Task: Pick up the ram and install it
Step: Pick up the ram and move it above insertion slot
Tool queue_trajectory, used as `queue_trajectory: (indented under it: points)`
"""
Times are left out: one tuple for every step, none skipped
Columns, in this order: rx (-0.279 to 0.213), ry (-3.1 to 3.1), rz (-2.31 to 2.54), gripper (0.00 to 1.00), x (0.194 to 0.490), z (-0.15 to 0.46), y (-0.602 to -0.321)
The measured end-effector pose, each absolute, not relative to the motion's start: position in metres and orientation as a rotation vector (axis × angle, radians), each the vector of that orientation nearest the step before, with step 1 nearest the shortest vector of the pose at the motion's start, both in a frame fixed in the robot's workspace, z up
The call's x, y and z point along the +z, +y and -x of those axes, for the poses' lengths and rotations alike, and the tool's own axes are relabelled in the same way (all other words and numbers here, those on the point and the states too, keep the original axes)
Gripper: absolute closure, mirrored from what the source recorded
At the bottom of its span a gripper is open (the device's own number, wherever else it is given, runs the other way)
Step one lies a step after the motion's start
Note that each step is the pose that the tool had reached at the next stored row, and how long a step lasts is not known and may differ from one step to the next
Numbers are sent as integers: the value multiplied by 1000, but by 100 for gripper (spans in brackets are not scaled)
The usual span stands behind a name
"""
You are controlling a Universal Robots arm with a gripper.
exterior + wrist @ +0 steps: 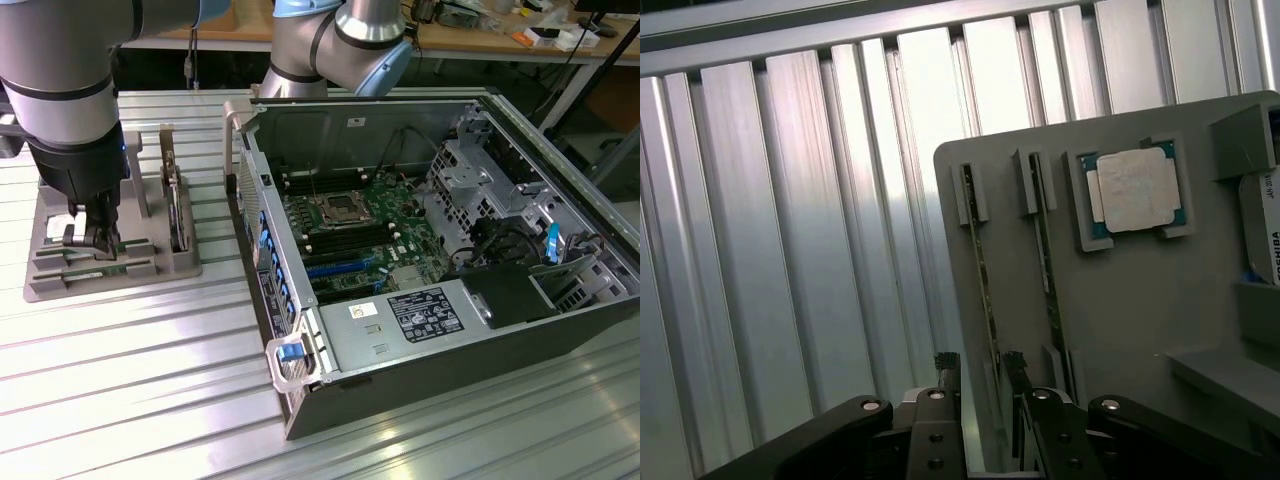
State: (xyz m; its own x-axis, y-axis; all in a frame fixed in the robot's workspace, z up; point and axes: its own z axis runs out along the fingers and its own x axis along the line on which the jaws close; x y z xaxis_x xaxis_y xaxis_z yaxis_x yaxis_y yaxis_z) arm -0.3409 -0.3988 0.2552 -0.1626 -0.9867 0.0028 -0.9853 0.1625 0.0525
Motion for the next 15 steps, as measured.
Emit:
queue_trajectory:
  points:
    - [-59, -2367, -2009, 70, 255, 341, -399]
    - [-59, -2366, -2010, 70, 254, 341, -399]
    - [-59, -2366, -2010, 70, 254, 341, -399]
    - [-59, -2366, -2011, 70, 254, 341, -399]
    - [-59, -2365, -2011, 70, 254, 341, -399]
    - [-59, -2365, -2012, 70, 253, 341, -399]
    - [-59, -2365, -2012, 70, 253, 341, -399]
    - [-59, -2364, -2012, 70, 252, 341, -399]
    - [-59, -2364, -2013, 70, 252, 341, -399]
    - [-59, -2364, -2013, 70, 251, 341, -399]
    - [-59, -2363, -2013, 70, 251, 341, -399]
    - [-59, -2363, -2014, 70, 251, 341, -399]
    - [-59, -2363, -2014, 70, 251, 341, -399]
    - [-59, -2363, -2014, 70, 250, 341, -399]
    - [-59, -2362, -2015, 70, 250, 341, -399]
